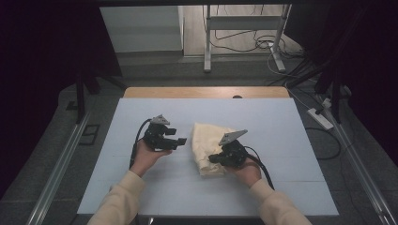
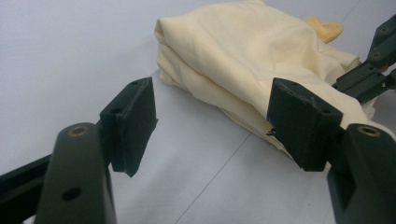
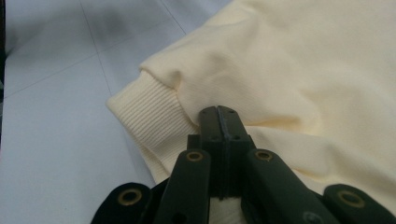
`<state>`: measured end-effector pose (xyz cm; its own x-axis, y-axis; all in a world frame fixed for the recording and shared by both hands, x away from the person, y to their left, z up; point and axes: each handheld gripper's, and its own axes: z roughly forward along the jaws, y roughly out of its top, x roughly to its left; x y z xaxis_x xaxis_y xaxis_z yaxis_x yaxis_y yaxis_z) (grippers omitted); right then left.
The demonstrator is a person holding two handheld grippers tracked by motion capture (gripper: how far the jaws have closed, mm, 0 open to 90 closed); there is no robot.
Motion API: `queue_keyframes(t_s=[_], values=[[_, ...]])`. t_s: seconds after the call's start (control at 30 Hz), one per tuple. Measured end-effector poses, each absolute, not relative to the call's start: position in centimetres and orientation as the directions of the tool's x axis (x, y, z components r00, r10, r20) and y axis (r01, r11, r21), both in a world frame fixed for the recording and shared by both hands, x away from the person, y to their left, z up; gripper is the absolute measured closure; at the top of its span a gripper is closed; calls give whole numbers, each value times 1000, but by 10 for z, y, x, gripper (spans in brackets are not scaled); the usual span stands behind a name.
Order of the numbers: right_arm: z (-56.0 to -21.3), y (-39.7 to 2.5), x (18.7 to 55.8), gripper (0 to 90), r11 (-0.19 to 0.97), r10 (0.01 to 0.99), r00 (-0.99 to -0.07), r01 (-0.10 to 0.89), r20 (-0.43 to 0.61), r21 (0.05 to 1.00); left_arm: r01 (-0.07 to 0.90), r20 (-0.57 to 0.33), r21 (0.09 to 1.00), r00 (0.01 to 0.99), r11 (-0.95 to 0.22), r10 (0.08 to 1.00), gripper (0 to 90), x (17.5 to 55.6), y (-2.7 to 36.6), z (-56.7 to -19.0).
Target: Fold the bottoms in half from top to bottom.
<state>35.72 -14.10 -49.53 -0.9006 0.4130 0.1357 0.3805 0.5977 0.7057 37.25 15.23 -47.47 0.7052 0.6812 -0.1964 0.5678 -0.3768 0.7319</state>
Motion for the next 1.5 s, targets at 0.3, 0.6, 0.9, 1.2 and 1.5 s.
queue_keyframes(t_s=[0.3, 0.6, 0.9, 1.2, 1.5], values=[[-477, -150, 354, 891, 571, 435, -894, 366, 107, 735, 559, -191, 737, 712, -381, 676, 322, 370, 151, -474], [-462, -184, 352, 891, 526, 489, -867, 383, 99, 759, 554, -193, 743, 715, -375, 672, 320, 363, 151, -471], [-472, -217, 344, 890, 527, 540, -836, 424, 96, 737, 544, -190, 746, 727, -385, 660, 322, 343, 153, -476], [-480, -232, 333, 576, 508, 579, -812, 432, 76, 745, 543, -184, 743, 728, -392, 660, 321, 322, 166, -480], [-481, -253, 316, 367, 473, 625, -779, 436, 58, 766, 562, -195, 735, 711, -379, 676, 321, 302, 184, -487]])
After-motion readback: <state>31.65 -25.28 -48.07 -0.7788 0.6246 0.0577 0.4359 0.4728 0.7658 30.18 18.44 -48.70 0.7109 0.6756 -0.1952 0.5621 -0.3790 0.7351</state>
